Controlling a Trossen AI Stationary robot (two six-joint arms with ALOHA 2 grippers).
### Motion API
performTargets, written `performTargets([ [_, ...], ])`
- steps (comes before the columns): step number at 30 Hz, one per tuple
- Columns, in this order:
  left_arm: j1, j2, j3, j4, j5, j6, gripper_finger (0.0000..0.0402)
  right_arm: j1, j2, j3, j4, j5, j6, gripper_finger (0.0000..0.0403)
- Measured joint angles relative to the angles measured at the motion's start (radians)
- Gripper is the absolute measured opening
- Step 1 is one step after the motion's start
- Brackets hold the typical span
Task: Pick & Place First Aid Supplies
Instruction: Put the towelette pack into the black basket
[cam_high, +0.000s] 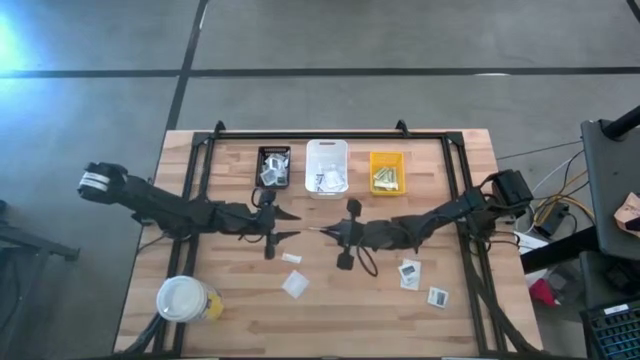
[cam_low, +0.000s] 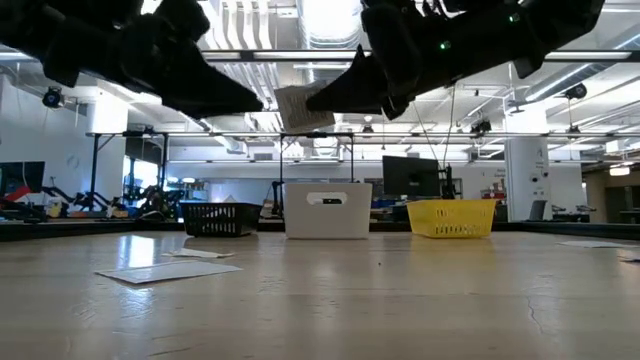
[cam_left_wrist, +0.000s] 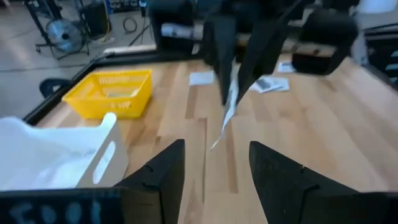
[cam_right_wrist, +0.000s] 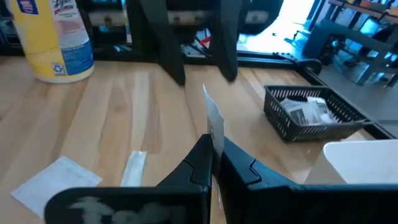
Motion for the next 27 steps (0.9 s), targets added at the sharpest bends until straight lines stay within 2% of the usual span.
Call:
performTargets([
  [4,0.022,0.05,0.018,0.015,0.037,0.004,0.0174,-0.021,0.0,0.016,0.001,-0.02,-0.024,0.0008],
  [8,0.042,0.089,0.049,0.02,0.036,0.005,0.0174,-0.04,0.0,0.027,0.002,-0.09,-0.037,0.0008],
  [14,0.06,0.107,0.079,0.015,0.041,0.011,0.0174,-0.043,0.001,0.028,0.004,-0.094,-0.034,0.0008],
  [17,0.061,0.102,0.081,0.022,0.09,0.026,0.0168,-0.043,0.001,0.029,0.009,-0.093,-0.034,0.0008],
  [20,0.062,0.102,0.081,0.023,0.141,0.027,0.015,-0.046,0.001,0.041,0.014,-0.092,-0.038,0.0008],
  [27,0.07,0.102,0.081,0.023,0.145,0.058,0.007,-0.052,0.001,0.063,0.014,-0.092,-0.056,0.0008],
])
